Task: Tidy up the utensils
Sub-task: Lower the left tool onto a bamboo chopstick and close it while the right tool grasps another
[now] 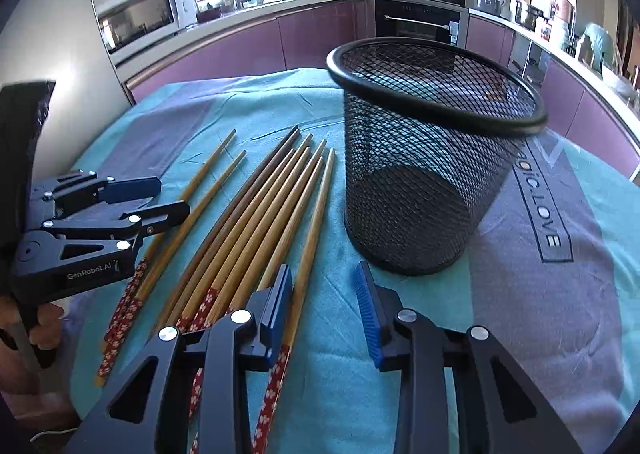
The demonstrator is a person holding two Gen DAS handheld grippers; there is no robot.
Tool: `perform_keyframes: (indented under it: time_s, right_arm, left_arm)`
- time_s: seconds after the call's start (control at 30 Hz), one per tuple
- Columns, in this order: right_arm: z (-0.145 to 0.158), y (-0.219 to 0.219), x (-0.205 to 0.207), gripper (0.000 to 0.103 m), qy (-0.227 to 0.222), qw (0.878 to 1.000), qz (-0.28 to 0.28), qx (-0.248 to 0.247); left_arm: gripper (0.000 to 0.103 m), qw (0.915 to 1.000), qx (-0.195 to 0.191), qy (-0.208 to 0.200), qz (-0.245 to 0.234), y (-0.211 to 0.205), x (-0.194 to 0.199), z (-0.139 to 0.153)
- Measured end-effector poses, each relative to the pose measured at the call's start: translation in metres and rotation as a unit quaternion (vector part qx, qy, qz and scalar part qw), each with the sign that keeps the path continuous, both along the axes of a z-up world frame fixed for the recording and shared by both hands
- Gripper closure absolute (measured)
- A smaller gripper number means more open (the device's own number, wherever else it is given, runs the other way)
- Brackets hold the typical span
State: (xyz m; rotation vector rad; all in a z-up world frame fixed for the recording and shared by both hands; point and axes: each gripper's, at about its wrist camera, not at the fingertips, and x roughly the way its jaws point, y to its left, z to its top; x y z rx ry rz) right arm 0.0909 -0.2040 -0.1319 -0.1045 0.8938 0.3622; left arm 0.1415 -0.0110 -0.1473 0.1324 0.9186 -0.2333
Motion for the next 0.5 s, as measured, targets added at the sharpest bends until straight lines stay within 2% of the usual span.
perform_keyframes:
  time_s: [0.1,0.13,0.17,0.23,0.27,0.5]
  right_arm:
    - [-0.001,0.003,0.005,0.078,-0.001,1.0,-0.003,-0.001]
    - [-0.001,0.004,0.007,0.083,0.0,1.0,-0.005,0.003]
    - [-0.001,0.003,0.008,0.093,0.005,1.0,-0.005,0.012]
    - [-0.002,-0.002,0.009,0.097,0.011,1.0,-0.007,0.027]
    - [-0.002,-0.004,0.009,0.097,0.012,0.999,-0.009,0.032]
    - [0.007,-0.012,-0.002,0.097,0.001,0.998,0.003,0.066]
  left_arm:
    - [0.069,1.0,-0.005,0.008,-0.001,-0.003,0.013,0.003]
    - [0.072,0.9999,-0.008,0.01,-0.001,-0.007,0.017,0.005]
    - [0.076,0.9998,-0.013,0.013,-0.001,-0.008,0.019,0.006]
    - [0.084,0.9996,-0.024,0.017,0.003,-0.009,0.024,0.007]
    - [0.091,0.9993,-0.032,0.019,0.007,-0.011,0.023,0.008]
    - [0.095,0.9974,-0.067,0.016,0.02,-0.007,0.01,0.012]
